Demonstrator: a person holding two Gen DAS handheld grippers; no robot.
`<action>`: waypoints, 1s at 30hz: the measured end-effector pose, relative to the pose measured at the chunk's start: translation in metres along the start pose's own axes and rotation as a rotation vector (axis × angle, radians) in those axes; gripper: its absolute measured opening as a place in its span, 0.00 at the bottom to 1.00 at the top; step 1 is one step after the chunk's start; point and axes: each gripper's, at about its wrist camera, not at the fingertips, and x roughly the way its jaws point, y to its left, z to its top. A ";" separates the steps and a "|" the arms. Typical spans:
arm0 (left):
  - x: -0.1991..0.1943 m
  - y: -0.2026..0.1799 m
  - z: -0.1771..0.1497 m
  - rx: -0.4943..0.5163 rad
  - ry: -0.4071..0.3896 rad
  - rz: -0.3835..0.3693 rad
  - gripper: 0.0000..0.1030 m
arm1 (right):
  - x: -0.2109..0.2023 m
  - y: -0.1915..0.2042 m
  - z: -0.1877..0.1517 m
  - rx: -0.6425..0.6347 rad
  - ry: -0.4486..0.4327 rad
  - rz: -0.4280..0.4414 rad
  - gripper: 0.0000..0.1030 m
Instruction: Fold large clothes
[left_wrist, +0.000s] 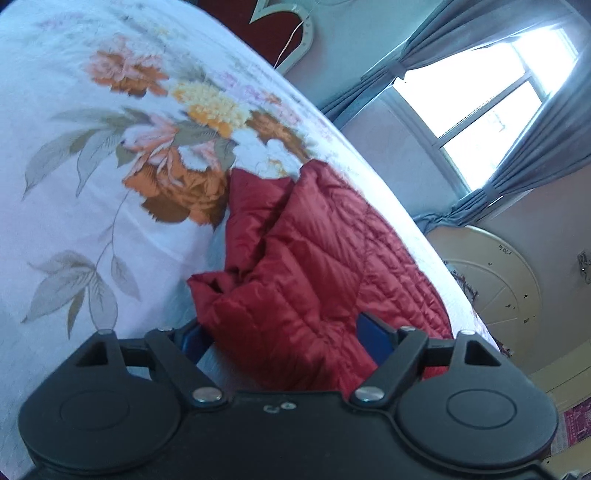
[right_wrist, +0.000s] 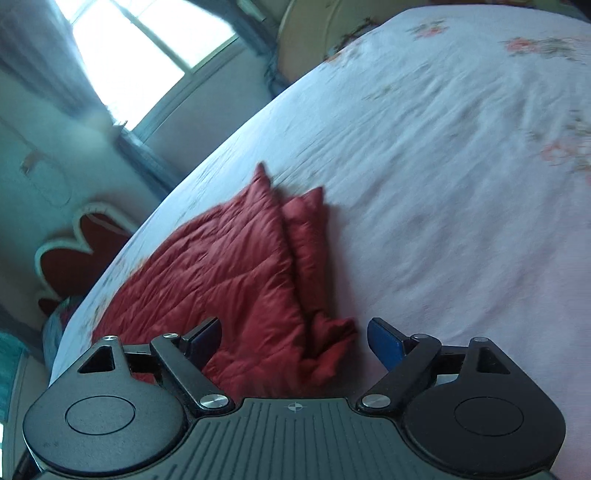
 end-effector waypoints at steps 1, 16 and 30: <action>0.002 0.002 0.000 -0.015 0.013 0.000 0.73 | -0.005 -0.005 0.001 0.013 -0.021 -0.024 0.83; 0.033 0.012 0.011 -0.066 0.021 -0.103 0.30 | -0.004 0.107 -0.019 -0.293 0.012 0.101 0.09; 0.033 0.012 0.014 0.010 0.038 -0.127 0.22 | 0.112 0.166 -0.094 -0.431 0.267 0.035 0.04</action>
